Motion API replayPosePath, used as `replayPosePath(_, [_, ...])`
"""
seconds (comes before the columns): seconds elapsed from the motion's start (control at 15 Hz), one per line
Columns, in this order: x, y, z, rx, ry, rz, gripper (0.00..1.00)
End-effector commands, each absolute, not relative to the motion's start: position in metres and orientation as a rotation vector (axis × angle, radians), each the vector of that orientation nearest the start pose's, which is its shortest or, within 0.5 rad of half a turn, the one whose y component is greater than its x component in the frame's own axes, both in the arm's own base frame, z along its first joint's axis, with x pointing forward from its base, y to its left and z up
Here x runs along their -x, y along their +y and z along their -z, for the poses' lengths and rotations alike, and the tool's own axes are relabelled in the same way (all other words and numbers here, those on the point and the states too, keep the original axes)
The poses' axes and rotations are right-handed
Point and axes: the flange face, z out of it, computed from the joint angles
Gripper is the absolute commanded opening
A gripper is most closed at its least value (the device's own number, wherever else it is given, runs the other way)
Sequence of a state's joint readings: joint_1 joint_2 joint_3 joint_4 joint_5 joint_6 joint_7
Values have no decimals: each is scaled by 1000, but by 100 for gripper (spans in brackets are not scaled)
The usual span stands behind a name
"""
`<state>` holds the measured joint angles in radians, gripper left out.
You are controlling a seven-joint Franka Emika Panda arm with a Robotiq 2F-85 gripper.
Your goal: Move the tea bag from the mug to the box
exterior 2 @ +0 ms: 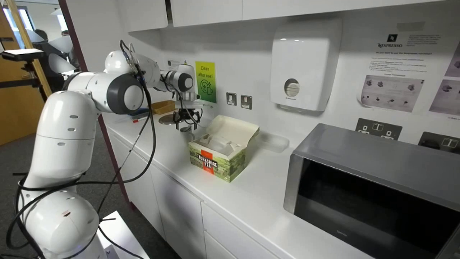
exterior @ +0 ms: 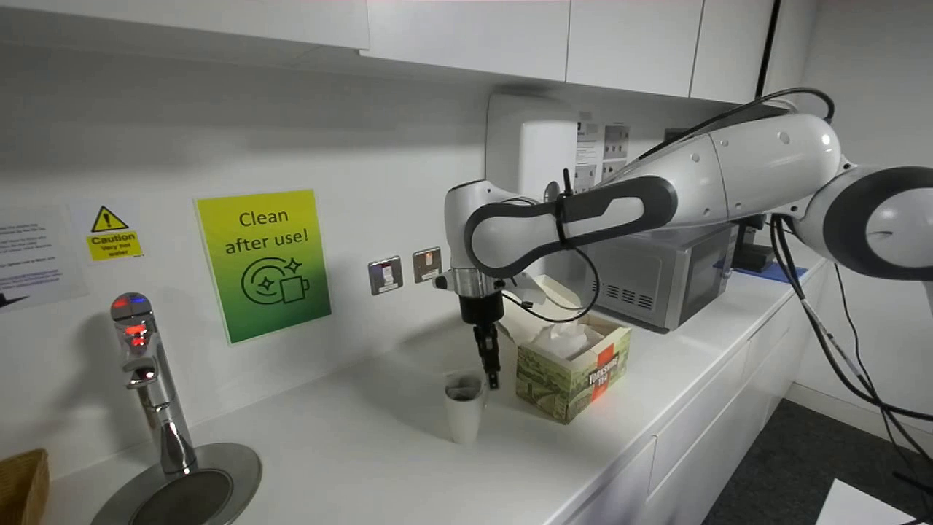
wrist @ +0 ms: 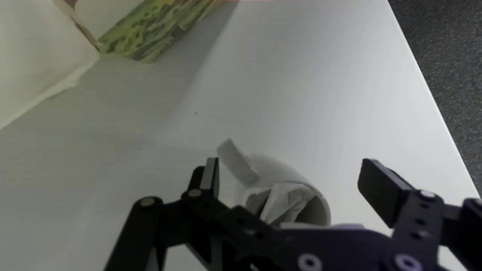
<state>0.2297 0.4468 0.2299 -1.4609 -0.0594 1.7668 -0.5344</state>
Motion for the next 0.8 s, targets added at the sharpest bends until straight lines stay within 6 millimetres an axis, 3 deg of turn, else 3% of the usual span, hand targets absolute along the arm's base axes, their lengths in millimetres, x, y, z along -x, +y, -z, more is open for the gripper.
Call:
replayPosePath(0.0, [-631, 281, -424, 2668, -1469, -188, 100])
replayPosePath(0.4, [-640, 299, -420, 2638, -1473, -159, 100])
replayPosePath(0.73, [-642, 299, -430, 2637, -1472, -137, 100])
